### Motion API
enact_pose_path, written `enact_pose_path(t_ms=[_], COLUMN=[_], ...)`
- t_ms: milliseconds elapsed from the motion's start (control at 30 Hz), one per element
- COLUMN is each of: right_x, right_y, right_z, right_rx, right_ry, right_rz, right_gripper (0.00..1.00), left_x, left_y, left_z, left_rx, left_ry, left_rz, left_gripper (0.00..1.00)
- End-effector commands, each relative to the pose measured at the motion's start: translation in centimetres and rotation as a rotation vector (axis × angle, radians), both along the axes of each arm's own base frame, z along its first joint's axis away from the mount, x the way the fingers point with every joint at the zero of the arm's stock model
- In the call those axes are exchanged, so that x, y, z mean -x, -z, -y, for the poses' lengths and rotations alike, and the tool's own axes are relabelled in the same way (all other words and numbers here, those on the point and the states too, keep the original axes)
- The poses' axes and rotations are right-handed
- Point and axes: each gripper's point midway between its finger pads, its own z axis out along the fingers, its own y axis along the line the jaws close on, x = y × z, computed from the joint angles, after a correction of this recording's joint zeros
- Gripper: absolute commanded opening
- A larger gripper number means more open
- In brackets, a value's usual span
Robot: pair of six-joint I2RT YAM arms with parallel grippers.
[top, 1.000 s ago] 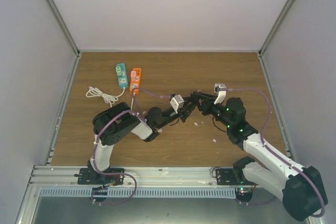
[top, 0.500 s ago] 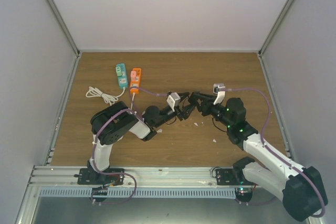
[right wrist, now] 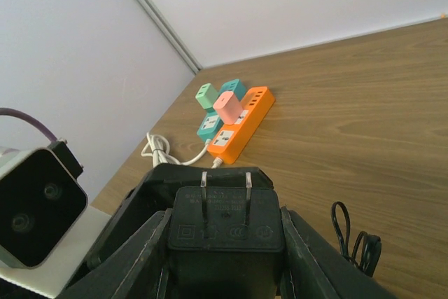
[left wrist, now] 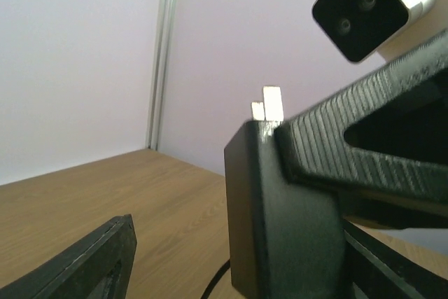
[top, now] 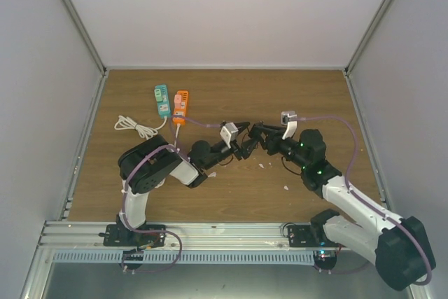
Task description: Insert the plug
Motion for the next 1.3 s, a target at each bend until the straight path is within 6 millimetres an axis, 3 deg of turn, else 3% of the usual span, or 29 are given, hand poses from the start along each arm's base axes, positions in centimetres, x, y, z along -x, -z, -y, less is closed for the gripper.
enact_pose_path(t_ms=[0,67,133,267,333,367,467,500,533,633,667,800,933,1000,1133,1167,1267], right_x=[0.8,0.9,0.9,1.0,1.0,1.1,1.1,1.1,1.0,0.8,0.6,0.0,0.3,1.2,1.8,1.6,0.6], right_y=[-0.1,-0.1,-0.1,-0.2,-0.2,-0.3,-0.4,-0.4,-0.5,-0.4,-0.5,-0.7,-1.2,-2.0,-2.6,-2.3,-1.5], right_z=[-1.3,-1.4,-1.5,-1.7,-1.7,-1.7,-1.5,-1.5,-1.3,-0.6,-0.2,2.5,10.0,11.7,12.1,11.9,10.1], right_rx=[0.013,0.016,0.016,0.017,0.016,0.015,0.017,0.019,0.021,0.031,0.033,0.052,0.013,-0.021,-0.047,-0.038,0.001], right_ry=[-0.075,-0.078,-0.082,-0.091,-0.089,-0.09,-0.082,-0.078,-0.071,-0.024,0.003,0.162,0.549,0.612,0.617,0.614,0.536], right_rz=[0.005,0.007,0.008,0.012,0.012,0.015,0.019,0.02,0.023,0.018,0.019,0.002,-0.021,0.005,0.034,0.024,0.003], right_gripper=[0.12,0.12,0.12,0.12,0.12,0.12,0.14,0.18,0.3,0.9,0.98,1.0,1.0,1.0,1.0,1.0,0.99], left_x=[1.0,1.1,1.4,2.1,1.8,1.6,1.6,1.7,1.7,1.9,2.0,2.7,3.3,1.8,-0.7,-0.6,-0.4], left_y=[-9.9,-9.8,-9.8,-9.9,-10.1,-10.0,-9.9,-10.0,-9.9,-10.0,-10.0,-10.1,-10.8,-11.3,-13.3,-14.5,-15.4], left_z=[-4.2,-4.0,-3.8,-3.2,-3.1,-2.8,-2.6,-2.6,-2.6,-2.6,-2.5,-2.4,-3.0,-3.8,-6.8,-7.4,-7.7], left_rx=[0.276,0.265,0.26,0.244,0.241,0.232,0.223,0.222,0.218,0.198,0.182,0.108,0.007,-0.053,-0.125,-0.13,-0.227], left_ry=[-0.077,-0.073,-0.056,-0.01,-0.009,-0.007,0.002,0.005,0.005,0.009,0.014,0.025,-0.017,-0.123,-0.304,-0.31,-0.273], left_rz=[0.267,0.279,0.294,0.324,0.31,0.299,0.297,0.297,0.297,0.302,0.305,0.315,0.332,0.277,0.159,0.143,0.063], left_gripper=[0.73,0.7,0.59,0.27,0.02,0.0,0.0,0.0,0.0,0.0,0.0,0.0,0.0,0.0,0.0,0.0,0.0])
